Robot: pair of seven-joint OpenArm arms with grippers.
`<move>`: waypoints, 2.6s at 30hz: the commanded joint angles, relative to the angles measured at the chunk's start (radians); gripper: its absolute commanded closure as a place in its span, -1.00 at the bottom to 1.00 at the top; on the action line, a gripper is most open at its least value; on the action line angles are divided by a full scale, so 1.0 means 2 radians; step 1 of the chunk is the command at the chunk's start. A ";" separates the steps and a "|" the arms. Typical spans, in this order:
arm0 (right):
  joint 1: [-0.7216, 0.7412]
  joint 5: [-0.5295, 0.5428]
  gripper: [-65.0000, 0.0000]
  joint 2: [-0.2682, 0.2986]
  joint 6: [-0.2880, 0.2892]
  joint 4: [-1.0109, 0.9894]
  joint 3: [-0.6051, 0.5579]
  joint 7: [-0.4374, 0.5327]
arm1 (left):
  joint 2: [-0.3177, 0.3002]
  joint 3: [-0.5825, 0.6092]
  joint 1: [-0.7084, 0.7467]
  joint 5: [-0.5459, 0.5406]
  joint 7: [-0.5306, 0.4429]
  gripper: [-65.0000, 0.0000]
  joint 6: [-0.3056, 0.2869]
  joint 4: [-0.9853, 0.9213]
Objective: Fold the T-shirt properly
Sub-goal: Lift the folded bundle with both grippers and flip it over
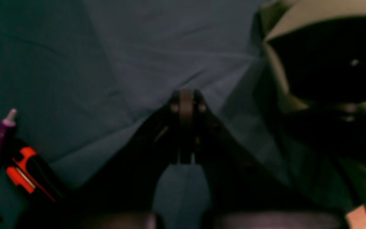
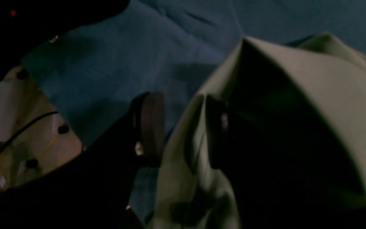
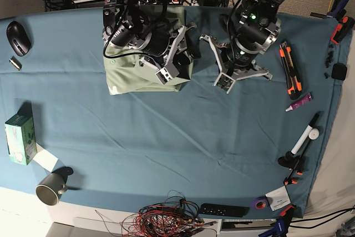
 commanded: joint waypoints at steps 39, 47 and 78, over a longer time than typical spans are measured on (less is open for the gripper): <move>0.039 0.061 1.00 0.050 -0.045 0.014 0.277 0.036 | 0.045 0.087 0.068 -0.208 -0.081 1.00 -0.080 0.068; 0.041 0.064 1.00 0.056 -0.022 -0.018 0.277 0.039 | 0.083 0.145 0.040 -0.181 -0.084 1.00 -0.048 0.003; 0.097 -0.043 1.00 0.108 -0.024 -0.122 0.213 0.046 | 0.076 0.143 0.018 -0.157 0.040 1.00 -0.064 -0.140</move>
